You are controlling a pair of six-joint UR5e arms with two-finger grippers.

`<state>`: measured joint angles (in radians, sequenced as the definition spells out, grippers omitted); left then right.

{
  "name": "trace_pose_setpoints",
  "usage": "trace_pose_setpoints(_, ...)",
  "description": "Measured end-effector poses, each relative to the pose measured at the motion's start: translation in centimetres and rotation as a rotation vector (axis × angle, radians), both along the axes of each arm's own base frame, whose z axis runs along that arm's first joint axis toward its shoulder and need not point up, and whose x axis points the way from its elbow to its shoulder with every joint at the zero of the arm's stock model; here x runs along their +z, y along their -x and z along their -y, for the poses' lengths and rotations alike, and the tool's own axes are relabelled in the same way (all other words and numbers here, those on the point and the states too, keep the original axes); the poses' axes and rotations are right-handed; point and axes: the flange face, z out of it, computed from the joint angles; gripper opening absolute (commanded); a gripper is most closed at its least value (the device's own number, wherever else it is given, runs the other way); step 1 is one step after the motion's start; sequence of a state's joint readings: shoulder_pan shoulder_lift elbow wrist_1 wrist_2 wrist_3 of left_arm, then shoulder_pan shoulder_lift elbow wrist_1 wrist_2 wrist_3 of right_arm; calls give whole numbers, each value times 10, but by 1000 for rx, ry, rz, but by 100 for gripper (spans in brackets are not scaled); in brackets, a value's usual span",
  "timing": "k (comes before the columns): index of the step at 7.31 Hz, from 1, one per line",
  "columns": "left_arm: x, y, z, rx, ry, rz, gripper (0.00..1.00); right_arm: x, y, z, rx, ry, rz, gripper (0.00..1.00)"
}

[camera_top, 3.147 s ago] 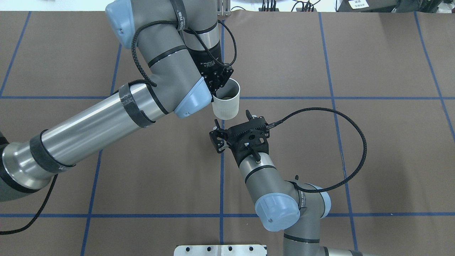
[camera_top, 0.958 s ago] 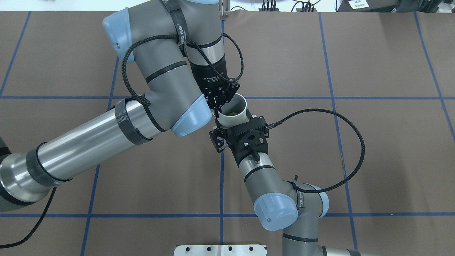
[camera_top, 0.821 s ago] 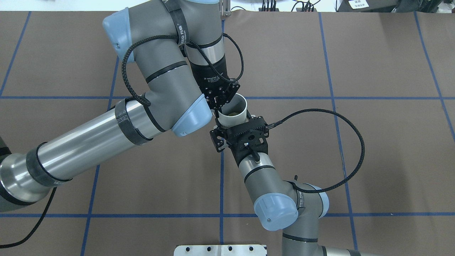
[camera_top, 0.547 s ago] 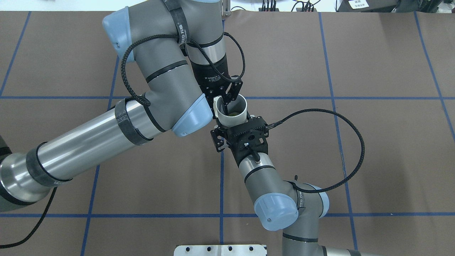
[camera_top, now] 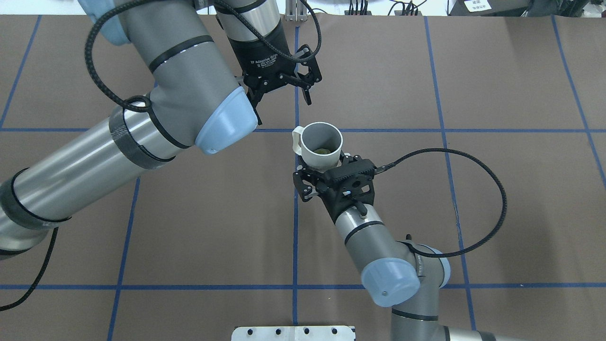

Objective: Left arm hands cup to right arm to dump lemon

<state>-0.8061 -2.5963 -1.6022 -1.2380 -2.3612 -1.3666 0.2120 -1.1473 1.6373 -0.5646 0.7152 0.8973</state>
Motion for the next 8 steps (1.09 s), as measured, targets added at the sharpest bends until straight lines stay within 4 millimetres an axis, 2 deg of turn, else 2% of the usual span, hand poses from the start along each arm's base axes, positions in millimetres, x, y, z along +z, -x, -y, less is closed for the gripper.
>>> trace_pose_setpoints(1, 3, 5, 3, -10, -2, 2, 100, 40, -32, 10, 30, 4, 59, 29)
trace_pose_setpoints(2, 10, 6, 6, -14, 1, 10, 100, 85, -73, 25, 71, 18, 105, 28)
trace_pose_setpoints(3, 20, 6, 9, -19, 1, 24, 100, 132, -123, 40, 94, 34, 140, 28)
trace_pose_setpoints(4, 27, 5, 11, -28, -4, 40, 100, 182, -181, 50, 90, 53, 160, 26)
trace_pose_setpoints(5, 31, 3, 13, -33, -7, 50, 100, 229, -245, 49, 77, 81, 191, 23)
trace_pose_setpoints(6, 32, 2, 13, -35, -9, 54, 100, 266, -307, 42, 65, 113, 244, 23)
trace_pose_setpoints(7, 35, 1, 13, -34, -7, 58, 100, 292, -357, 37, 67, 146, 297, 23)
trace_pose_setpoints(8, 38, 0, 14, -33, -3, 62, 100, 324, -398, 31, 83, 181, 364, 23)
